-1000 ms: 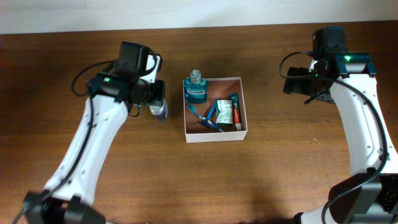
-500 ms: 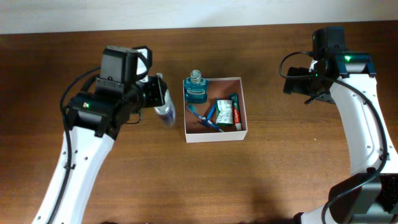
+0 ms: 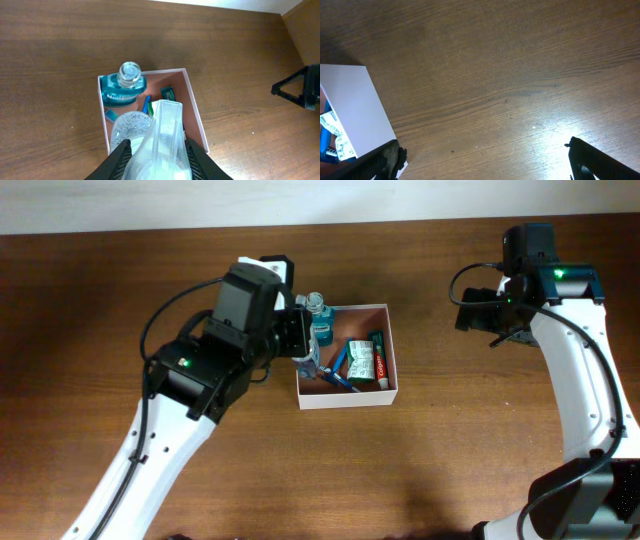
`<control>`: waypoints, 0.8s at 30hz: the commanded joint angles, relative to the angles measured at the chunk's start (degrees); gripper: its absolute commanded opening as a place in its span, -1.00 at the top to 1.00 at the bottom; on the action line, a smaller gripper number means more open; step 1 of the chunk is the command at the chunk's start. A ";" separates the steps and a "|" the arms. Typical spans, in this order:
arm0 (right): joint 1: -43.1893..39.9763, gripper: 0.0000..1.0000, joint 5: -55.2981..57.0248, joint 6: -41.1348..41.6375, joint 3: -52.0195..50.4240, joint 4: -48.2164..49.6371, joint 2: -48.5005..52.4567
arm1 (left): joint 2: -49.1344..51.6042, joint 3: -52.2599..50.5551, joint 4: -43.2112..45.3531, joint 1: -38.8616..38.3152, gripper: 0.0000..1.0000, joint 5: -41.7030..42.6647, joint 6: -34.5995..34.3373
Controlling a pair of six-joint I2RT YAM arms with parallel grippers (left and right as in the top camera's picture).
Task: Pack container
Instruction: 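Grasp the soap pump bottle and carry it over the box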
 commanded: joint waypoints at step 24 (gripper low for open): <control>-0.22 -0.97 0.70 0.02 0.44 0.00 -0.55 | 13.11 0.26 4.79 -2.47 0.46 -9.88 -0.87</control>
